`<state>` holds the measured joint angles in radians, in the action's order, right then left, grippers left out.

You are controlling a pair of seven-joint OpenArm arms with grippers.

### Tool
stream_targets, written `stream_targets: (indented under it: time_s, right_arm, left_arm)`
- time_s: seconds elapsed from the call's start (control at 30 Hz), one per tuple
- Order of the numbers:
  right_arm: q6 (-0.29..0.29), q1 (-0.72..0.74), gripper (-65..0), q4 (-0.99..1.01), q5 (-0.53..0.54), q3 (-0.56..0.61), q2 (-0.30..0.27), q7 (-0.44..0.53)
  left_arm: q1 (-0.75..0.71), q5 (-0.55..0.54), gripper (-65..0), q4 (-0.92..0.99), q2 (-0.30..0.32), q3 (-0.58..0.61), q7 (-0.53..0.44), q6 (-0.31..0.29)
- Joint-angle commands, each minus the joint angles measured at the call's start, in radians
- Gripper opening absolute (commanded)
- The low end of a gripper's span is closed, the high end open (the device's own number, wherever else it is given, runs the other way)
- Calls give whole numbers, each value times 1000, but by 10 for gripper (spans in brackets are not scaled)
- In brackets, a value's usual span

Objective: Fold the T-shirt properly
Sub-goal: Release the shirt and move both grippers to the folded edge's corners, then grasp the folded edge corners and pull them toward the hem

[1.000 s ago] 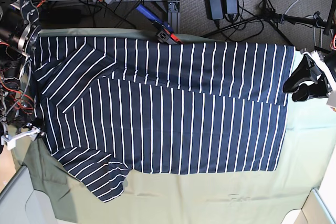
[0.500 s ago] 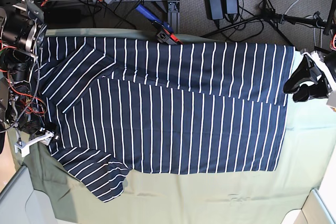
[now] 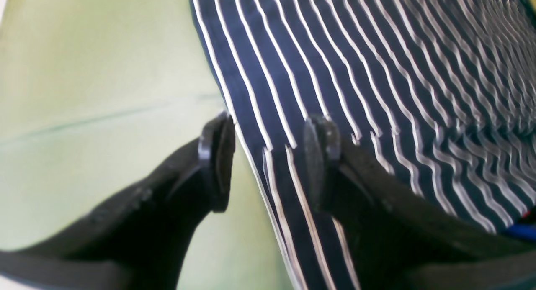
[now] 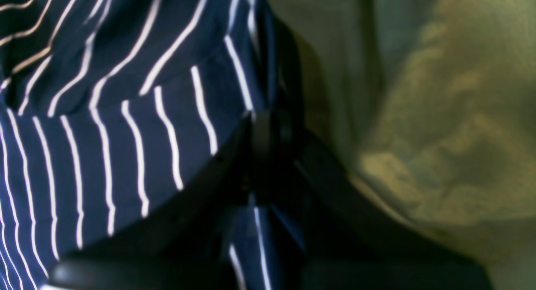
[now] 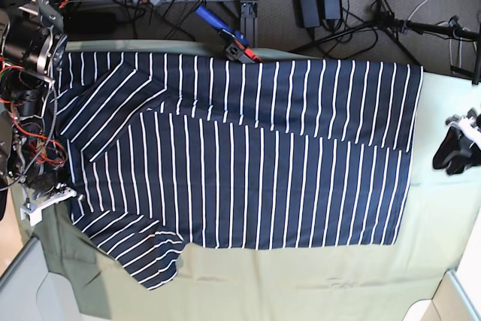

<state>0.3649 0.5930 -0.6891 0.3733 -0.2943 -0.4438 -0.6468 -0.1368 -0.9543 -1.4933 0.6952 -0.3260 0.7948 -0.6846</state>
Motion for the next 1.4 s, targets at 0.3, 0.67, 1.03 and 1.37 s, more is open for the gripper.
stream_targets:
  time_s: [0.3,0.67,1.03,1.37]
  right_arm:
    - [45,29,-650,-20,11,-2,-21,-10]
    - [45,27,-650,-20,12,-2,-21,-39]
    - [45,27,-650,-20,12,-2,-21,-39]
    - [44,27,-650,-20,12,-2,-21,-42]
  left_arm:
    - [397,131,-346,377,-18,276,-116,46]
    - [605,151,-345,773,-128,293,-150,47]
    - [646,167,-345,827,-188,293,-185,45]
    - [647,174,-347,827,-221,293,-178,47]
